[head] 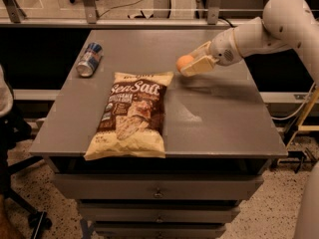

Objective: Move orange near brown chip bag

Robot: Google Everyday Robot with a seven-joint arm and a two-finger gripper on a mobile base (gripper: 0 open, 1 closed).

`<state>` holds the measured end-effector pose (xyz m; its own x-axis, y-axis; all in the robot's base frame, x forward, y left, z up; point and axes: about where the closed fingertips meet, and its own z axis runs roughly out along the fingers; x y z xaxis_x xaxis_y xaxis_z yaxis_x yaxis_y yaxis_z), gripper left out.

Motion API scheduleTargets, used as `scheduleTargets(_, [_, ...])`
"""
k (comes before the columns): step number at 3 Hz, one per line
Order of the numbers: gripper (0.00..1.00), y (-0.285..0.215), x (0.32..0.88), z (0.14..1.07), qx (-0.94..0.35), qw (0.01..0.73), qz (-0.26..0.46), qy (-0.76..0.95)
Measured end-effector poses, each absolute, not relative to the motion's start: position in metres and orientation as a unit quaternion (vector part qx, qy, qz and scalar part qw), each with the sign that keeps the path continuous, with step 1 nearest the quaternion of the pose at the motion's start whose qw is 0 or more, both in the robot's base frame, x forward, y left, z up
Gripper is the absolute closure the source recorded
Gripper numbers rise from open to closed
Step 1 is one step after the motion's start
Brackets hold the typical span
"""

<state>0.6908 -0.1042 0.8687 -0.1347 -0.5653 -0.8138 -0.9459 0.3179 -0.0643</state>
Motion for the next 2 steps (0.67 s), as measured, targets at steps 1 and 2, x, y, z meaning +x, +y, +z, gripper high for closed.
scheduleTargets(1, [1.00, -0.087, 0.663, 0.867, -0.568, 0.367, 0.245, 0.695])
scheduleTargets(2, [1.00, -0.075, 0.647, 0.867, -0.591, 0.358, 0.248, 0.680])
